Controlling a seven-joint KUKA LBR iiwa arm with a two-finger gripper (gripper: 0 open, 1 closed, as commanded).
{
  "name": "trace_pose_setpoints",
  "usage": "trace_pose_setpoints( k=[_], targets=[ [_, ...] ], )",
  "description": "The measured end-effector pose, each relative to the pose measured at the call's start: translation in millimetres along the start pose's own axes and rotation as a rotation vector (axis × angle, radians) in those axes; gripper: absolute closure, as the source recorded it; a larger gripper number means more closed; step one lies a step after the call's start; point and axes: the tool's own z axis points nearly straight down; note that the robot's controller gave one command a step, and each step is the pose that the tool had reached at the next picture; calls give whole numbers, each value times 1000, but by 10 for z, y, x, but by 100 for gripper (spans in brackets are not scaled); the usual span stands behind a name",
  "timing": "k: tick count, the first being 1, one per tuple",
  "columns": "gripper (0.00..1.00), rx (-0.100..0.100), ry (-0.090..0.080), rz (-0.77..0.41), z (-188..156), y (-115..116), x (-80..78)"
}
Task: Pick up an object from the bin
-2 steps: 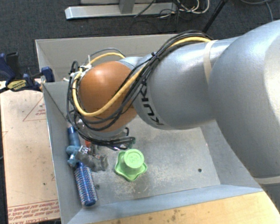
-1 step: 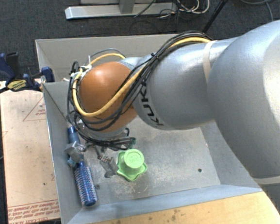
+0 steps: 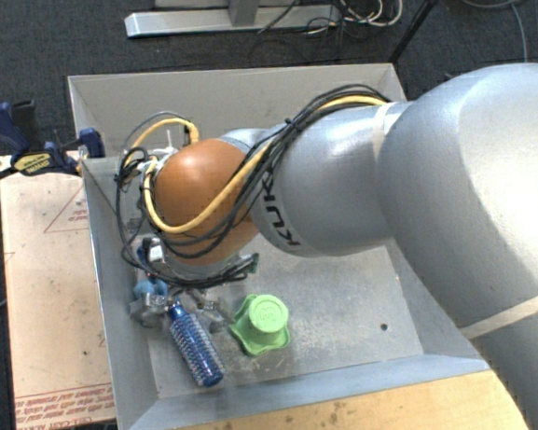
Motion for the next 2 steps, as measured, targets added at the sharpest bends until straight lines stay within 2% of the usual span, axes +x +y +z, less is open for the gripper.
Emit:
trace_pose_setpoints(
  k=[1, 2],
  targets=[
    [100, 0, -2, 0, -9, 2, -8],
    [100, 8, -6, -7, -1375, 64, -49]
  ],
)
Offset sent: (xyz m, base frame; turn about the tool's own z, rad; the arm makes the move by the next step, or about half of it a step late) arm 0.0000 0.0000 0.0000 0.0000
